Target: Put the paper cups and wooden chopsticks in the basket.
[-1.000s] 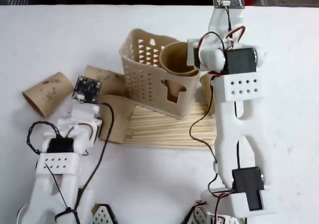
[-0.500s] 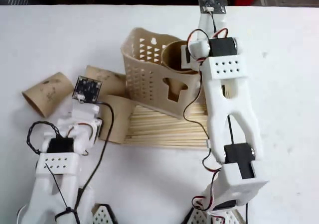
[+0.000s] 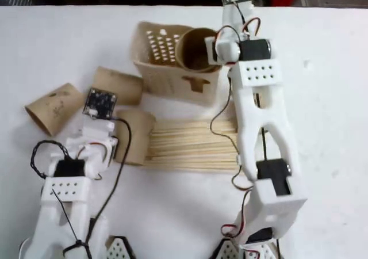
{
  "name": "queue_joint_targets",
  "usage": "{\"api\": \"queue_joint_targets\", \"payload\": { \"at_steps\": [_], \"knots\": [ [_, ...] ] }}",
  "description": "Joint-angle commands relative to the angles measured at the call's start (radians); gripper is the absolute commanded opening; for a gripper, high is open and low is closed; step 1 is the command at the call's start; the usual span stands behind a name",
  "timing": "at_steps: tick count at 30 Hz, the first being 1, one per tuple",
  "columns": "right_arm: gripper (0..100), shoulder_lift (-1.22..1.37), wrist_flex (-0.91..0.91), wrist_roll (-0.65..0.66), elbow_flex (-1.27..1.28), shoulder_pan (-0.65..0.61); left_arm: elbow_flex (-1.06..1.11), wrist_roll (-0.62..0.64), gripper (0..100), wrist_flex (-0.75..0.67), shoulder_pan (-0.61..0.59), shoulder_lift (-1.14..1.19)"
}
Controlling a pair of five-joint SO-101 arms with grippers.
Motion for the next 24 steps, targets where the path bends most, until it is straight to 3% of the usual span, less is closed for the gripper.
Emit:
{"api": "queue_joint_targets", "payload": {
  "at_steps": [1, 4, 12, 20, 24],
  "knots": [
    [2.1, 0.048, -0.025, 0.012, -0.101, 0.018, 0.000, 0.008, 15, -0.018, 0.013, -0.018],
    [4.3, 0.105, 0.025, 0.006, -0.166, 0.030, 0.002, 0.008, 15, -0.018, 0.013, -0.018],
    [29.4, 0.127, 0.245, 0.002, -0.388, 0.068, 0.002, 0.008, 15, -0.018, 0.013, -0.018],
    [29.8, 0.102, 0.449, -0.017, -0.565, 0.088, 0.002, 0.008, 15, -0.018, 0.013, -0.018],
    [29.8, 0.117, 0.464, -0.028, -0.580, 0.110, 0.002, 0.008, 15, -0.018, 0.013, -0.018]
  ]
}}
